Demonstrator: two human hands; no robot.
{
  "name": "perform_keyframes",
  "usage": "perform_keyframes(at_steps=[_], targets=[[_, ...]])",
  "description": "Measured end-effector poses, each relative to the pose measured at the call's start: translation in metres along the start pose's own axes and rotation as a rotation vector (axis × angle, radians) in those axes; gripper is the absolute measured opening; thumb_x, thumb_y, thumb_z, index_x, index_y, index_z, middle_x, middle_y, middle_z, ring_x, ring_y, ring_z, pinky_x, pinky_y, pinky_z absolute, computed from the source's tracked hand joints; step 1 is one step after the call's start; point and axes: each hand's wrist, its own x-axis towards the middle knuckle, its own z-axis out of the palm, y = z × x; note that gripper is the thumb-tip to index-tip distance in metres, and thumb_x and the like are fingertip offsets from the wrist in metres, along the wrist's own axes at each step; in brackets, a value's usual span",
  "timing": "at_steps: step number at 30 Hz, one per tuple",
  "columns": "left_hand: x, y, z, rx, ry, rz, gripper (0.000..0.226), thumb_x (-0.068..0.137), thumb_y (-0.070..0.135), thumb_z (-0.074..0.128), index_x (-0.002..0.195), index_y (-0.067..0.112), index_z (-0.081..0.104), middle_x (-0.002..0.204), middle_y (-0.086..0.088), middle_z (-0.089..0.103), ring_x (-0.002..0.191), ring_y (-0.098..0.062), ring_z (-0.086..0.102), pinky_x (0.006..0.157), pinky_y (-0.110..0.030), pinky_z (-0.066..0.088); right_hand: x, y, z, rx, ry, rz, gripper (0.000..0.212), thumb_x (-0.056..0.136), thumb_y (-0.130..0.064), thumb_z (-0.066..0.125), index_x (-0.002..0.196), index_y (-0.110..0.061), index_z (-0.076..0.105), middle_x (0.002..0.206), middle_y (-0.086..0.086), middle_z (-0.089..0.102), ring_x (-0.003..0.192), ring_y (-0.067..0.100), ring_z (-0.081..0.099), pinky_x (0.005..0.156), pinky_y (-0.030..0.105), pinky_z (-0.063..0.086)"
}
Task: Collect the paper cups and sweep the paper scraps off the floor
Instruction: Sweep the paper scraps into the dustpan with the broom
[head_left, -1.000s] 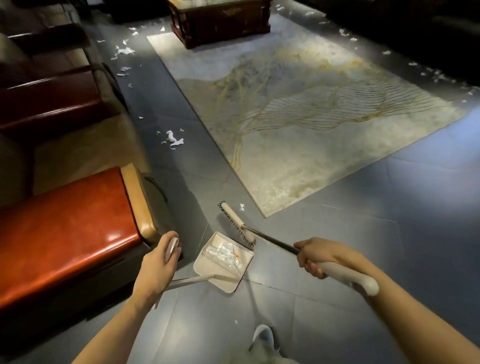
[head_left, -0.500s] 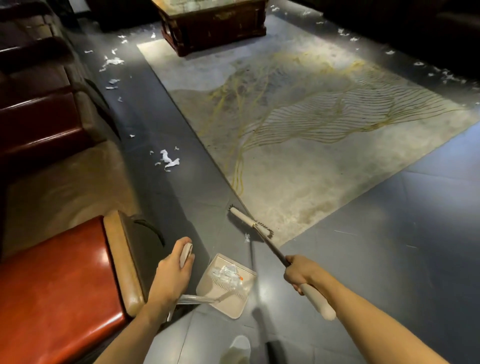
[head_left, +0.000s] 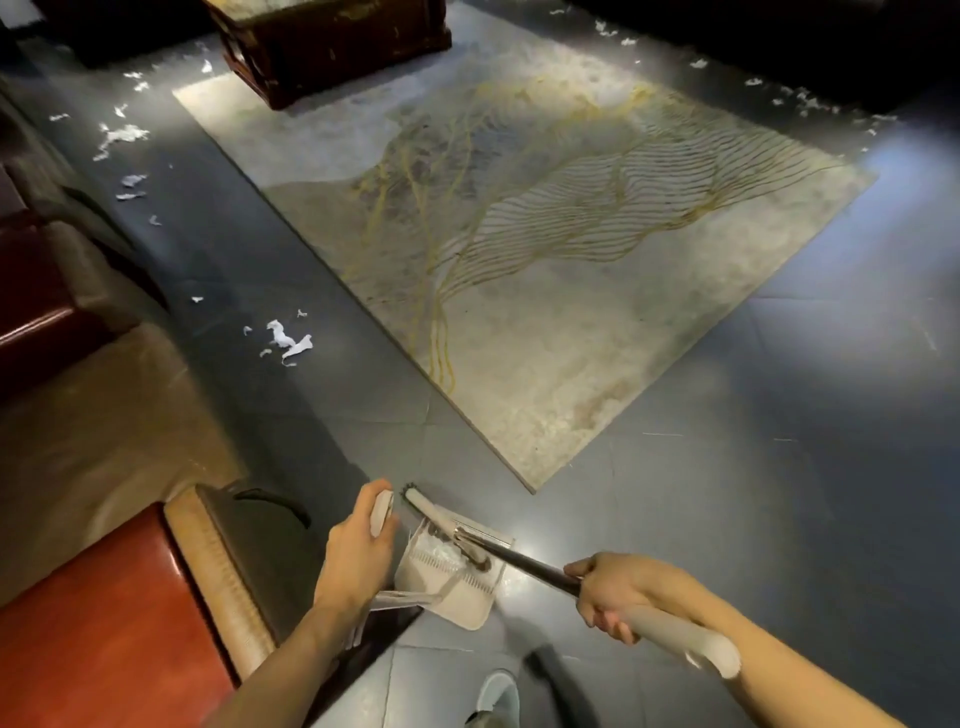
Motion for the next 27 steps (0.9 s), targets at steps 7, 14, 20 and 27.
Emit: perform_keyframes(at_steps=[7, 14, 20, 27], targets=[[-0.017, 0.042, 0.019, 0.043, -0.149, 0.208, 0.019, 0.098, 0.018, 0.047, 0.110, 0.033, 0.045, 0.077, 0.000, 0.058, 0.065, -0.014, 0.054, 0.059, -0.023, 0.042, -0.047, 0.055, -0.011, 0.160, 0.143, -0.083, 0.075, 0.083, 0.003, 0.044, 0.147, -0.034, 0.028, 0.057, 0.002, 0.046, 0.038, 0.007, 0.039, 0.038, 0.018, 0.039], [-0.020, 0.128, 0.068, 0.047, -0.155, 0.375, 0.025, 0.094, 0.021, 0.053, 0.101, 0.043, 0.045, 0.074, 0.001, 0.059, 0.064, -0.020, 0.053, 0.064, -0.039, 0.044, -0.084, 0.132, -0.042, 0.418, 0.327, -0.172, 0.066, 0.084, 0.006, 0.041, 0.140, -0.028, 0.040, 0.053, 0.002, 0.044, 0.032, 0.007, 0.036, 0.035, 0.018, 0.036], [-0.019, 0.222, 0.148, 0.043, -0.156, 0.539, 0.023, 0.093, 0.016, 0.056, 0.107, 0.033, 0.049, 0.080, -0.003, 0.059, 0.066, -0.023, 0.054, 0.067, -0.036, 0.041, -0.104, 0.220, -0.102, 0.488, 0.523, -0.190, 0.066, 0.082, 0.004, 0.041, 0.142, -0.026, 0.041, 0.060, 0.007, 0.048, 0.038, 0.010, 0.040, 0.037, 0.019, 0.040], [-0.030, 0.355, 0.277, 0.058, -0.158, 0.651, 0.022, 0.093, 0.017, 0.055, 0.112, 0.026, 0.049, 0.078, -0.017, 0.062, 0.063, -0.037, 0.056, 0.064, -0.041, 0.044, -0.134, 0.348, -0.193, 0.556, 0.706, -0.152, 0.061, 0.082, 0.000, 0.042, 0.137, -0.025, 0.047, 0.075, 0.008, 0.058, 0.048, 0.014, 0.050, 0.038, 0.022, 0.045]])
